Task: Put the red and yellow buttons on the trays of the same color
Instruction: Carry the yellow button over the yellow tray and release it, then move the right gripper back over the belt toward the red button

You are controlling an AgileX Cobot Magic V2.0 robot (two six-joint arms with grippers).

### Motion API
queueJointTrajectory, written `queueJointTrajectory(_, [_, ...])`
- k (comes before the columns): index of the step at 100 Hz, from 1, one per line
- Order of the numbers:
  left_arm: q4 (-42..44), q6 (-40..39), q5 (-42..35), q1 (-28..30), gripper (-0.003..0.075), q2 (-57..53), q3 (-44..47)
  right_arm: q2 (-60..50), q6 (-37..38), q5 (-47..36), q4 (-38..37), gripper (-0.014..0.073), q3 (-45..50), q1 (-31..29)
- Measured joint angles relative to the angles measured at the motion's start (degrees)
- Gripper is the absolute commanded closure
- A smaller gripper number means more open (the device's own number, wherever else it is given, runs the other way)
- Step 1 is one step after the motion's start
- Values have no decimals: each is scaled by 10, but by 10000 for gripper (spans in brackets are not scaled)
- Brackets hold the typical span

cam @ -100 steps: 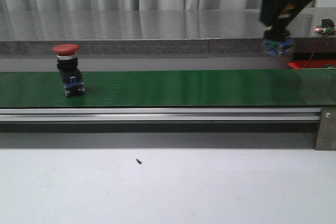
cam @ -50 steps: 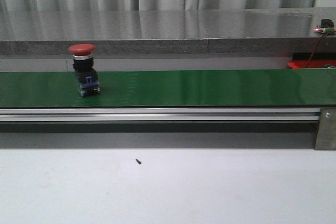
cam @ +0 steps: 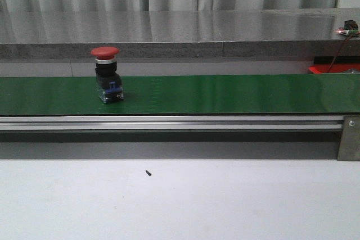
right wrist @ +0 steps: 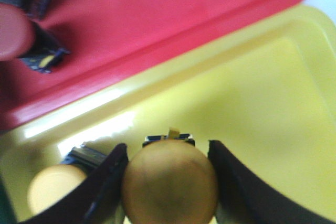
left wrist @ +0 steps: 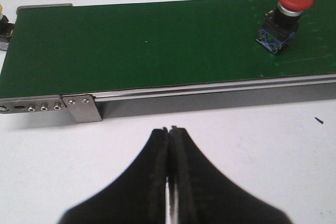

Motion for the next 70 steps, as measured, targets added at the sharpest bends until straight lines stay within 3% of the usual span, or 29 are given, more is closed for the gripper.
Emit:
queueJointTrajectory(24, [0,0,0,0,740,0,0,7,30,-67,1,454,73,-44])
queueJointTrajectory(54, [0,0,0,0,740,0,0,35,32,-81,4,444,87,-54])
queueJointTrajectory(64, [0,0,0,0,740,0,0,43,32,-83,4,375,87,-54])
queueJointTrajectory(70, [0,0,0,0,740,0,0,47,32,-84,4,264,87,-54])
